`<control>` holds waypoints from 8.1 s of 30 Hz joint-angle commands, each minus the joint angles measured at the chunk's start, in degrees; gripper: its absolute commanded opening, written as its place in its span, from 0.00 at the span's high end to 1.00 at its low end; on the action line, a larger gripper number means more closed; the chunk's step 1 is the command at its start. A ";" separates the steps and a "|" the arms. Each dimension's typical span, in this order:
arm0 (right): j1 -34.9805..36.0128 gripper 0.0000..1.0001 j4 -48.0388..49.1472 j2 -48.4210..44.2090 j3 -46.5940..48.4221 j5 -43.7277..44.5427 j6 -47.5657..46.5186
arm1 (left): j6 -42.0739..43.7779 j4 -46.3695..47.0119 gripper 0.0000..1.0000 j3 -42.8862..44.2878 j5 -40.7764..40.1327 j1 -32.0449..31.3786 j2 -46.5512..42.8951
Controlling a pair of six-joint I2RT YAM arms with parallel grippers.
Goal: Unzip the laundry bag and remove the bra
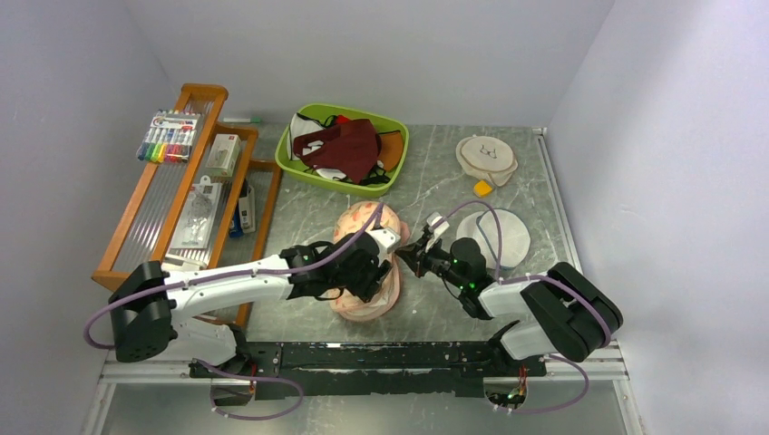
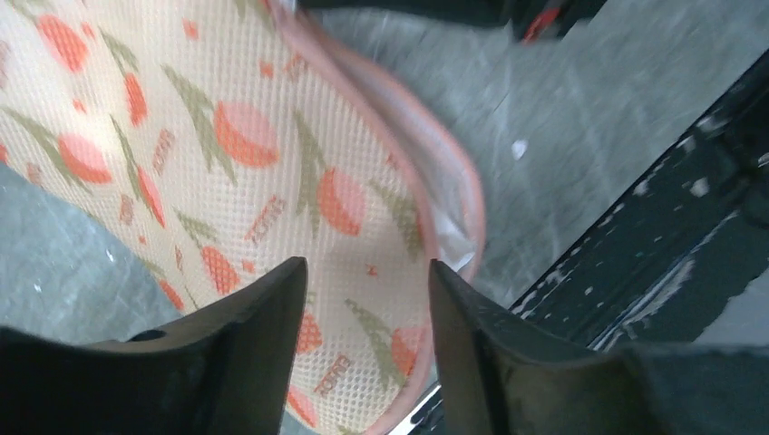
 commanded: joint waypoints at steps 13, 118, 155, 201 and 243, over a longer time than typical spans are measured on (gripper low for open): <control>-0.28 1.00 3.39 -0.46 1.03 -3.66 -0.84 | -0.19 2.79 0.30 11.43 -15.67 -0.29 9.49; -0.27 1.00 8.13 -2.72 -1.62 -5.92 -0.26 | 5.08 4.02 0.80 13.73 -12.19 0.61 13.96; -0.43 1.00 0.70 0.75 0.99 3.16 -2.12 | 7.19 -3.88 0.74 4.08 -18.08 -0.03 12.24; -0.52 1.00 4.35 -0.93 -1.01 0.72 -0.24 | 7.29 9.99 0.93 2.45 -6.84 0.33 6.14; -1.76 1.00 6.66 -3.33 -2.32 -5.01 -1.02 | 6.54 14.95 0.69 9.70 -4.47 5.59 15.66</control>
